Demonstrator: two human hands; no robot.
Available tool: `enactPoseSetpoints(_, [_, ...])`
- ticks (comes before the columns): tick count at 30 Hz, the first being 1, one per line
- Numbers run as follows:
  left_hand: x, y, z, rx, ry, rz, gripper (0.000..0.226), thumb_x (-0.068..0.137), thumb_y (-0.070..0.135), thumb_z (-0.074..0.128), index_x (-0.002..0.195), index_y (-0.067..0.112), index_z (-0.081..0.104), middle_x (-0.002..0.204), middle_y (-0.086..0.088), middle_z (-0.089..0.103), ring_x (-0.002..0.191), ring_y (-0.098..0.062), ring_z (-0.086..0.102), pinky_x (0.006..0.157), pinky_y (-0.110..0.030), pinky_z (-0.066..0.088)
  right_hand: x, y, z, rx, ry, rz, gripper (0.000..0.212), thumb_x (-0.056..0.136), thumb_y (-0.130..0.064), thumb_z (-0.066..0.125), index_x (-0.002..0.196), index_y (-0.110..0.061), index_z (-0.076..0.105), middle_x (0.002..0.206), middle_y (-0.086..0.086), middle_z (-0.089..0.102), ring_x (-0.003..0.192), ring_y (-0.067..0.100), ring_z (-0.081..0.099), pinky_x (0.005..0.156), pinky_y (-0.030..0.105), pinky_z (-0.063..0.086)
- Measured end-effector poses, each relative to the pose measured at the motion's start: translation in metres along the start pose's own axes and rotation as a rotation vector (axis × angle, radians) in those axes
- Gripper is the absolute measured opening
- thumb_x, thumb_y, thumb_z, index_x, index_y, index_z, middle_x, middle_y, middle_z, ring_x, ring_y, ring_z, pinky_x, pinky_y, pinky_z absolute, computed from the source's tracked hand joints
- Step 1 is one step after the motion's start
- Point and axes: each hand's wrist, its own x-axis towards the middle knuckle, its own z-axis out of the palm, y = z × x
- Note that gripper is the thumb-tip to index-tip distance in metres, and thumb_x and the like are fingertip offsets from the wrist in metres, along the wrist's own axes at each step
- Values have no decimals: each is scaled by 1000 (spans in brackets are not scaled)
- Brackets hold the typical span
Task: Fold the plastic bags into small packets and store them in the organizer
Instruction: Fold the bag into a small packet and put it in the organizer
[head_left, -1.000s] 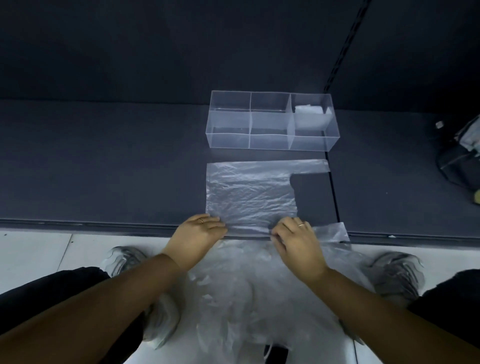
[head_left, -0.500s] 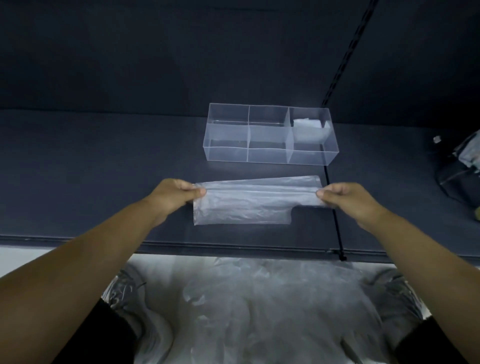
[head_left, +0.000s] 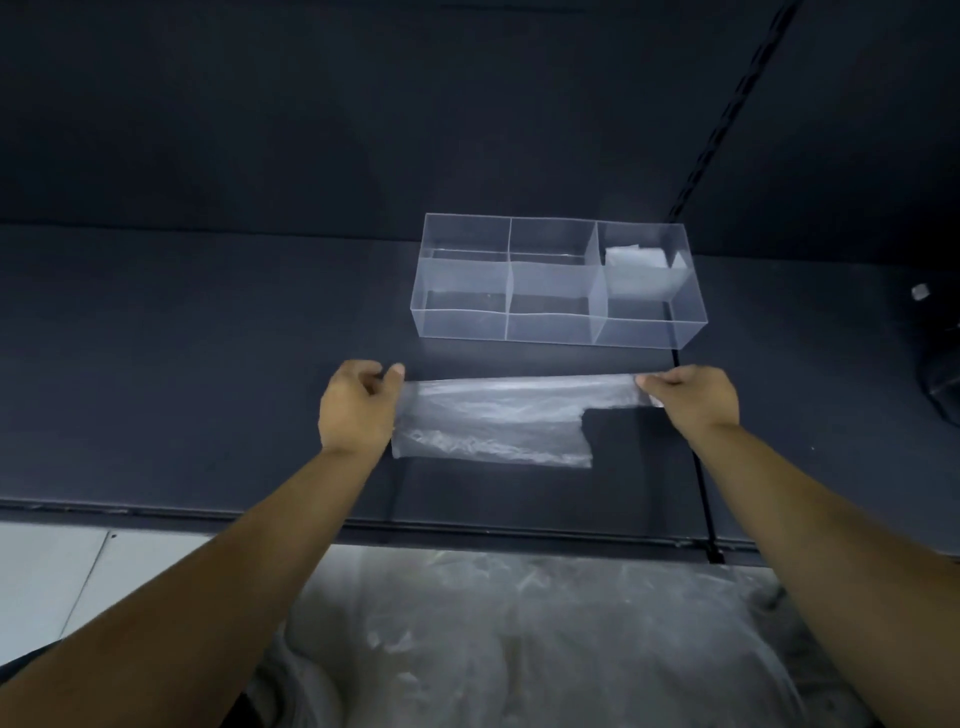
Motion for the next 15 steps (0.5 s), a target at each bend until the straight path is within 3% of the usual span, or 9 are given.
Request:
enactPoseSetpoints(2, [-9,-2,-2,-200,33,-181,39,91,44,58,107,9,61,91,3,65,87,-19,60,77,-30,45,-2,-2,0,-30,-7,8,22,83,-36,71,76,-16,64,83,3,64,79,21,57,70,27,41])
enactPoseSetpoints(5, [-22,-11,-10,-431,-65,-423,37,93,48,51,103,13,57,92,2,68,69,-15,54,59,-29,42,-14,-14,1,-132,85,-1,30,83,-37,71,89,-10,59,98,11,61,88,29,57,71,34,45])
enactPoseSetpoints(7, [-31,-18,-14,-461,-83,-472,36,94,48,50,104,14,55,93,3,69,64,-13,50,55,-27,38,-29,-27,7,-208,276,-150,32,83,-30,71,102,-6,60,110,17,56,96,37,56,77,42,47])
enactPoseSetpoints(9, [-38,-20,-17,-481,-85,-472,32,93,47,52,102,16,54,92,5,69,61,-12,50,54,-26,38,-53,-46,25,-222,340,-413,24,84,-18,68,104,-5,64,110,19,55,98,39,55,84,45,46])
enactPoseSetpoints(12, [-49,-17,-16,-512,-122,-421,25,93,42,55,98,17,54,90,3,70,54,-13,50,52,-25,39,-88,-64,68,-242,56,-716,31,86,-14,63,116,-5,63,125,19,54,113,38,51,100,44,39])
enactPoseSetpoints(15, [-54,-11,-14,-462,-155,-358,23,95,38,55,96,15,54,88,2,68,43,-11,47,45,-22,40,-103,-66,108,-368,-172,-702,49,99,-36,45,144,-15,40,157,7,25,144,25,20,117,38,9])
